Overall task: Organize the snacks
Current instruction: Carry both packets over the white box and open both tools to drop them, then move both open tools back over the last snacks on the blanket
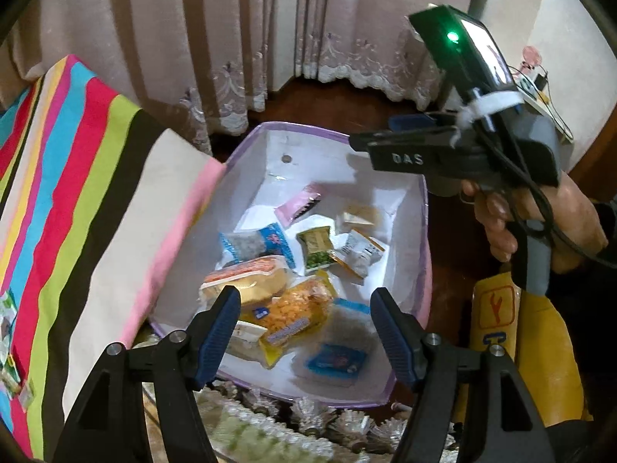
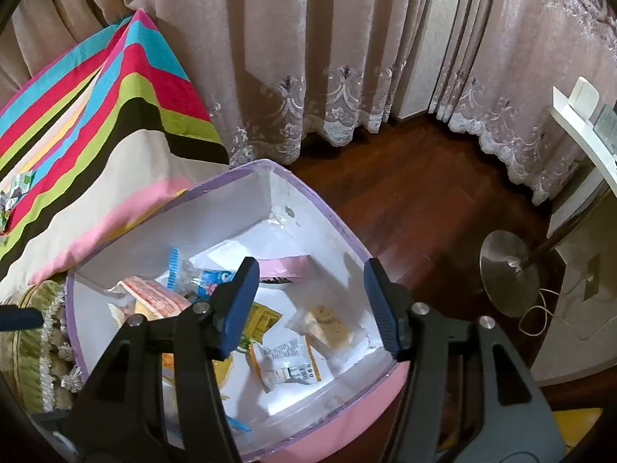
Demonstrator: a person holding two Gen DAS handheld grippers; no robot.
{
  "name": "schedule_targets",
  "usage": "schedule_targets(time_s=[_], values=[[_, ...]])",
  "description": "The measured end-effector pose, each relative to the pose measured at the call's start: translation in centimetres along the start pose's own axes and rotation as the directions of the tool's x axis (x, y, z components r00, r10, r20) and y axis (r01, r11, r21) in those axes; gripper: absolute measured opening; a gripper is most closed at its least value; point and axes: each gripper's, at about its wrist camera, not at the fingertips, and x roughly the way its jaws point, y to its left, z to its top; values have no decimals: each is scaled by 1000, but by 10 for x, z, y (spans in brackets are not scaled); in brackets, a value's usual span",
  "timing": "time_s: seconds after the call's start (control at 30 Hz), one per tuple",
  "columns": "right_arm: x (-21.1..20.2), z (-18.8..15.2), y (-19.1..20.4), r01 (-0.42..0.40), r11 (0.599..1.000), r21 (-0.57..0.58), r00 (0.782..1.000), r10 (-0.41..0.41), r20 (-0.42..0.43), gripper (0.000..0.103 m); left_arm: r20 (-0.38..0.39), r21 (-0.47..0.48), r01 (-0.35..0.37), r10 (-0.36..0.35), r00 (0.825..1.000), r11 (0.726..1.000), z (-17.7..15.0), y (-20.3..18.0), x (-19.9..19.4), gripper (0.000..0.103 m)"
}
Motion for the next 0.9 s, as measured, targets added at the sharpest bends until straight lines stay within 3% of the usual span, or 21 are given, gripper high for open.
schedule_targets(time_s=[0.23,0.4,0.67,0.77,0.9], values=[[-4,6,19,-32,999,-7,999,32,18,65,45,-73,-34,37,998,997,-1,32,-8,70],[-12,14,42,-44,999,-14,998,45,50,75,113,-150,-101,119,986,984,-9,66,-25,70],[-18,26,97,-118,991,-64,990,123,74,80,145,-334,-166,225,964,928,-33,133,-41,70],[-18,28,122,-160,983,-88,984,166,66,83,150,-395,-148,223,963,907,-43,152,-46,70],[-18,28,155,-212,969,-130,974,221,56,83,187,-452,-171,280,942,876,-59,178,-59,70]])
